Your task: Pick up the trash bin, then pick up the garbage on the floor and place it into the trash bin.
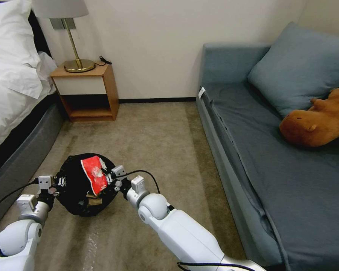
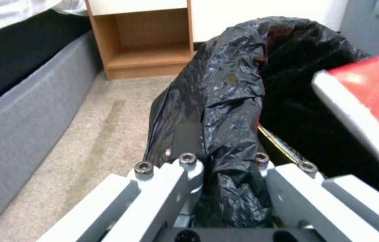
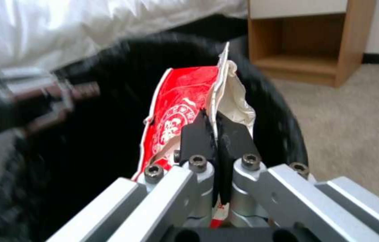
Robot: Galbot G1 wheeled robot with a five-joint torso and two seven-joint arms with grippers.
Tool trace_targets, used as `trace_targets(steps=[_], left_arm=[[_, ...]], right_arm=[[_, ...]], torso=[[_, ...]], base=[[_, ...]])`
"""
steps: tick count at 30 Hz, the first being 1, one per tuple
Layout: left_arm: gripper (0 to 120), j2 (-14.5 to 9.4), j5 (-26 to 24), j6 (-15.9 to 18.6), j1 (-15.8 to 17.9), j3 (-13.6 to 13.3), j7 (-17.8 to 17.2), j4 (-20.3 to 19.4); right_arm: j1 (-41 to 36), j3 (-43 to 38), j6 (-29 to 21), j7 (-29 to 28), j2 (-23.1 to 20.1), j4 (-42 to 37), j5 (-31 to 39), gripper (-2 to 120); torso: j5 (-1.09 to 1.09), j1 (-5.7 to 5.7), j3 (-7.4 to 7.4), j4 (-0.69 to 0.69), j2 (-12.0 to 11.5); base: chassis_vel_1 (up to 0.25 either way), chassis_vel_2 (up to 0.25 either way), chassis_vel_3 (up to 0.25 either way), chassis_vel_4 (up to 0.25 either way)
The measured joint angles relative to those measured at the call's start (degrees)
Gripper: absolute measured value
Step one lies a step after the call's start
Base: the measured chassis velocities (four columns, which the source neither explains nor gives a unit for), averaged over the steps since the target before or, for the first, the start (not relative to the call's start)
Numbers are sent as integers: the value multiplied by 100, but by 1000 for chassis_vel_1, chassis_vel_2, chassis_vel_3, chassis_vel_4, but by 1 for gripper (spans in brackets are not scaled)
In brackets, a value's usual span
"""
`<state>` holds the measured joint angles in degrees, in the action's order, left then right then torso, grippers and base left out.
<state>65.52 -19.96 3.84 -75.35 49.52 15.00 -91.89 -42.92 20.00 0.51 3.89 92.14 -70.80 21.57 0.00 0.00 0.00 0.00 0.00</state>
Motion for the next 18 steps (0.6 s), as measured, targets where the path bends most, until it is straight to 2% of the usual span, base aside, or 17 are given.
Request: trace_targets(steps=[6, 8, 9, 12, 13, 16, 17, 18], left_arm=[[5, 81, 23, 35, -29, -34, -7, -84], [5, 88, 25, 40, -40, -32, -16, -99], [5, 88, 25, 40, -40, -32, -16, -99], [5, 99, 26, 40, -63, -19, -19, -100], [5, 99, 26, 40, -63, -19, -19, -100], [5, 118, 35, 40, -77, -16, -19, -100], [5, 118, 35, 40, -77, -16, -19, -100], [5, 124, 40, 39, -77, -15, -19, -100]], right_arm=[[-149, -73, 205, -218, 7, 405, -429, 1], [-210, -50, 209, -261, 6, 426, -522, 13], [-210, -50, 209, -261, 6, 426, -522, 13], [-237, -42, 209, -265, 5, 426, -544, 28], [-237, -42, 209, -265, 5, 426, -544, 28], [-239, -20, 200, -264, 3, 377, -539, 41], [-239, -20, 200, -264, 3, 377, -539, 41], [-239, 3, 191, -259, 3, 344, -532, 50]], torso=[[0, 0, 0, -1, 0], [0, 0, 0, 0, 0], [0, 0, 0, 0, 0], [0, 0, 0, 0, 0], [0, 0, 0, 0, 0], [0, 0, 0, 0, 0], [0, 0, 0, 0, 0], [0, 0, 0, 0, 0]], base=[[0, 0, 0, 0], [0, 0, 0, 0], [0, 0, 0, 0], [0, 0, 0, 0], [0, 0, 0, 0], [0, 0, 0, 0], [0, 0, 0, 0], [0, 0, 0, 0]])
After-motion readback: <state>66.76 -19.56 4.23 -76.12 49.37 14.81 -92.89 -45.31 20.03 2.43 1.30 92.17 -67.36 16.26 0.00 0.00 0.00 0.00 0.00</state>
